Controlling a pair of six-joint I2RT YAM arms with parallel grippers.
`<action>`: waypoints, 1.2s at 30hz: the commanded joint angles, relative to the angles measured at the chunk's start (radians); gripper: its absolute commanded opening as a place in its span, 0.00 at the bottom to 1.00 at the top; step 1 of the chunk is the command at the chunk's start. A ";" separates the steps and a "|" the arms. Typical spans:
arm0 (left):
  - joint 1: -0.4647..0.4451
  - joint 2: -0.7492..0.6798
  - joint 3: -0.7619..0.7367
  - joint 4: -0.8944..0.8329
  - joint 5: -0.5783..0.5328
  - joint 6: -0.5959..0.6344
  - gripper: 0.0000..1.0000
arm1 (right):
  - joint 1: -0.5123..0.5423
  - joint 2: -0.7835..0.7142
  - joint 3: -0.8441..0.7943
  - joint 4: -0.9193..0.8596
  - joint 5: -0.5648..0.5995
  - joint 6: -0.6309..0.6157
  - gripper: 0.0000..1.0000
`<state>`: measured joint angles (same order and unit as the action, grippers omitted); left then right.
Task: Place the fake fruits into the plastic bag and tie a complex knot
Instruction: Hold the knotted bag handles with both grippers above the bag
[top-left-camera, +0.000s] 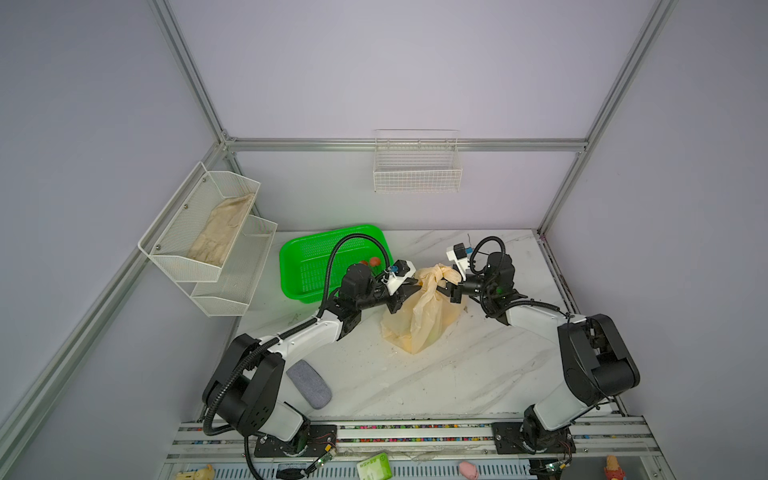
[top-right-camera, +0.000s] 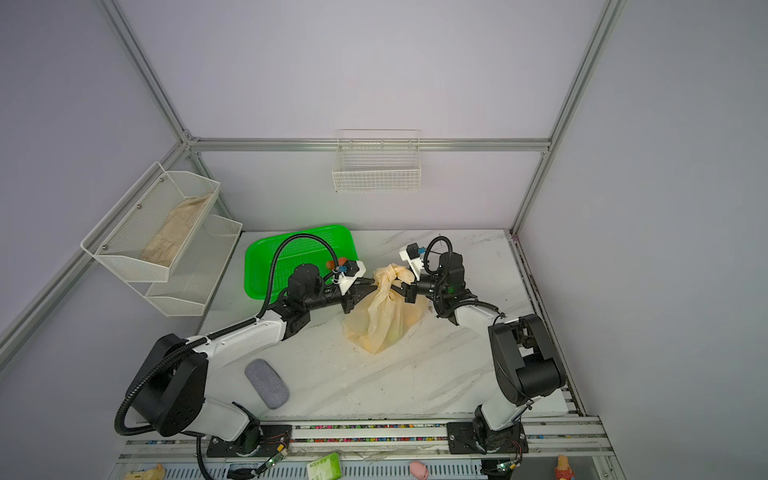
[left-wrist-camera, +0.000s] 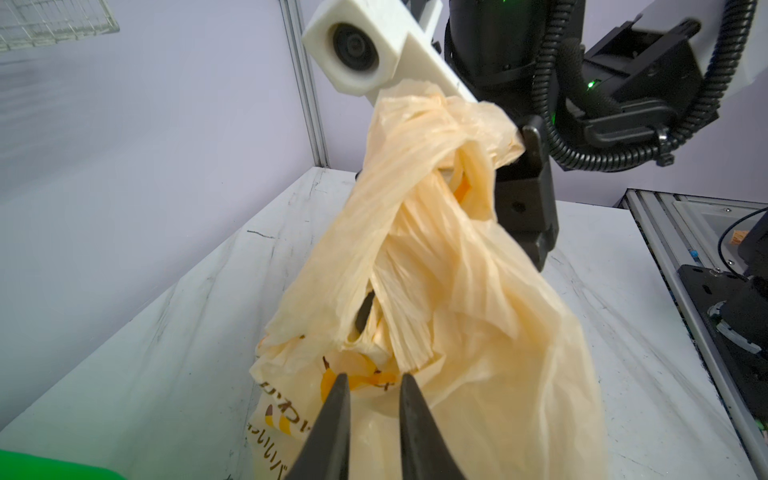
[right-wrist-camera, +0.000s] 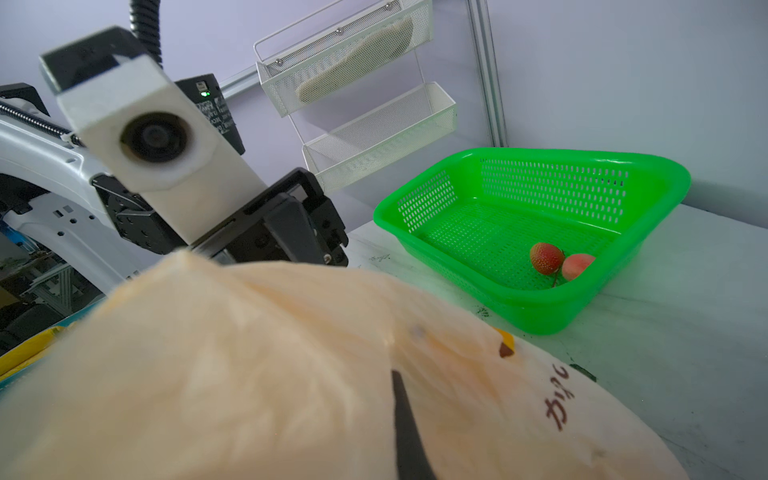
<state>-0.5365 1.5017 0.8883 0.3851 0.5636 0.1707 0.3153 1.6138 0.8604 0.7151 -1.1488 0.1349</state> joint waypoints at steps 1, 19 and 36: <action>0.006 0.006 0.073 0.016 -0.004 0.026 0.21 | 0.006 -0.032 0.032 -0.007 -0.020 -0.028 0.00; 0.004 0.008 0.082 0.117 0.018 -0.029 0.25 | 0.007 -0.037 0.035 -0.030 -0.028 -0.044 0.00; 0.004 0.034 0.118 0.130 0.065 -0.045 0.32 | 0.007 -0.037 0.045 -0.079 -0.026 -0.078 0.00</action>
<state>-0.5369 1.5280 0.9035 0.4618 0.5995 0.1417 0.3153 1.6062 0.8738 0.6586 -1.1492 0.0948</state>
